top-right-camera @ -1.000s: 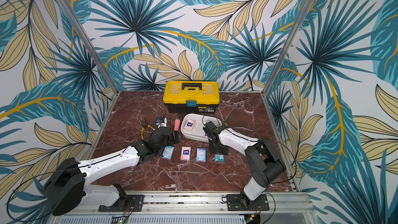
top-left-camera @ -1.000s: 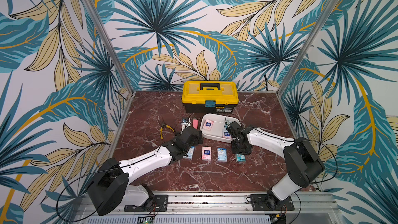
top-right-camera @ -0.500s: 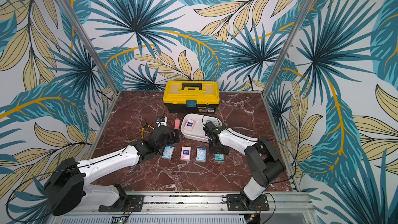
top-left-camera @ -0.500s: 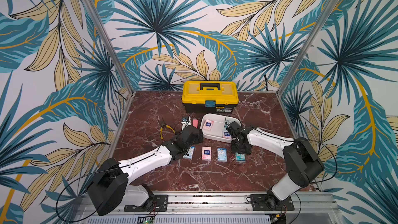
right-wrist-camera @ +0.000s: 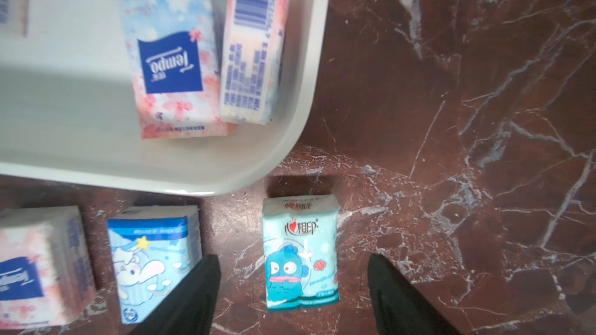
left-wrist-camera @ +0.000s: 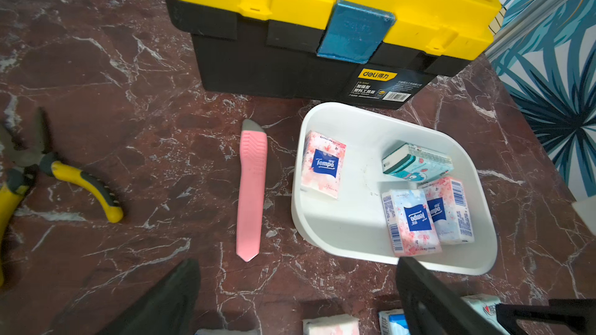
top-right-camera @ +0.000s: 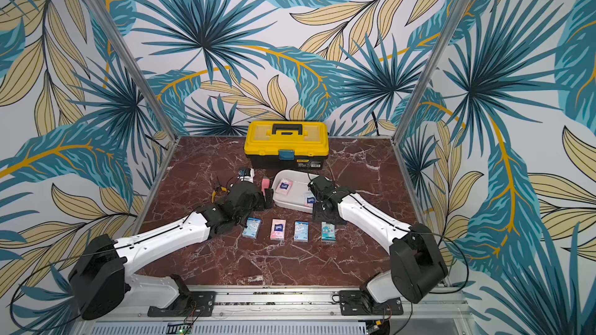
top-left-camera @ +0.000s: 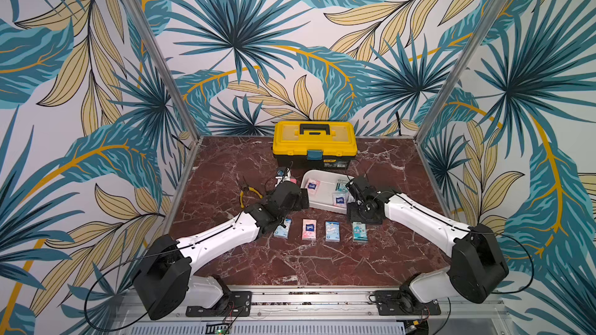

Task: Take the pocket tissues out of the storage box
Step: Place the pocket tissues at the center of the board.

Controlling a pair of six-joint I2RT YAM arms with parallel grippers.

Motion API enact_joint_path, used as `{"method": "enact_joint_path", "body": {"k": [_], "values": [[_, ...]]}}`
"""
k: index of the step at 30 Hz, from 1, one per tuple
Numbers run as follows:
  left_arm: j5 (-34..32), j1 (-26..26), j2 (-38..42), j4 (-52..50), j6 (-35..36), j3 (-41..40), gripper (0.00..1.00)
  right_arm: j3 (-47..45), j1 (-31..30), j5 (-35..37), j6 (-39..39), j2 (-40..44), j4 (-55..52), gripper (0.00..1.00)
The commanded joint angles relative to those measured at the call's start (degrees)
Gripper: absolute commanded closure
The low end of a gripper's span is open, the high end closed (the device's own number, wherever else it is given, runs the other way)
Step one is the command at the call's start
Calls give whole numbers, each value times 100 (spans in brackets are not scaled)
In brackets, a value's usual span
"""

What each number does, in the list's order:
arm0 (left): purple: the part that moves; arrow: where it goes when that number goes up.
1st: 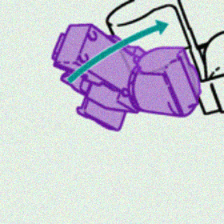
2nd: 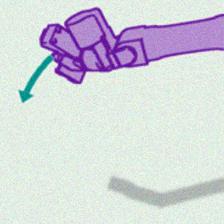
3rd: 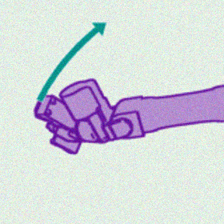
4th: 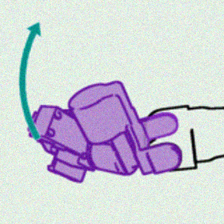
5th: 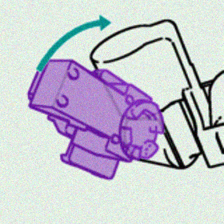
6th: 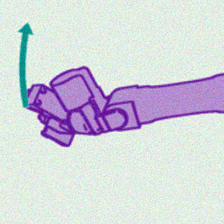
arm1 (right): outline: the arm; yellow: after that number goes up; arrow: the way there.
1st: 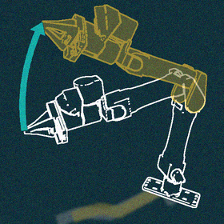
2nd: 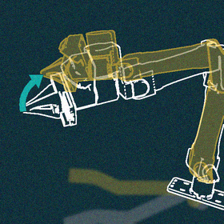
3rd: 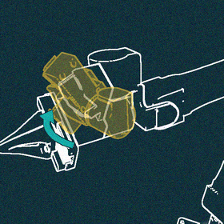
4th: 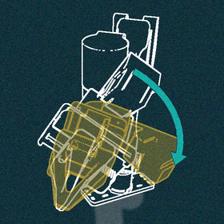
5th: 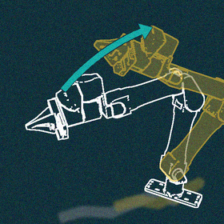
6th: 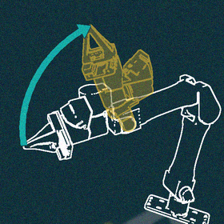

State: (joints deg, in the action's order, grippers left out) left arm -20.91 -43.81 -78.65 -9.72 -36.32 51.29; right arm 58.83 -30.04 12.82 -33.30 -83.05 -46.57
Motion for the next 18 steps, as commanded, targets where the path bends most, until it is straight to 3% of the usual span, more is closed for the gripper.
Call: {"method": "enact_joint_path", "body": {"k": [1, 18], "values": [[300, 26, -168, -367, 321, 539, 0, 209, -18, 201, 197, 223, -268, 20], [938, 22, -2140, -2308, 922, 3181, 0, 639, -1, 442, 961, 1290, -353, 9]]}}
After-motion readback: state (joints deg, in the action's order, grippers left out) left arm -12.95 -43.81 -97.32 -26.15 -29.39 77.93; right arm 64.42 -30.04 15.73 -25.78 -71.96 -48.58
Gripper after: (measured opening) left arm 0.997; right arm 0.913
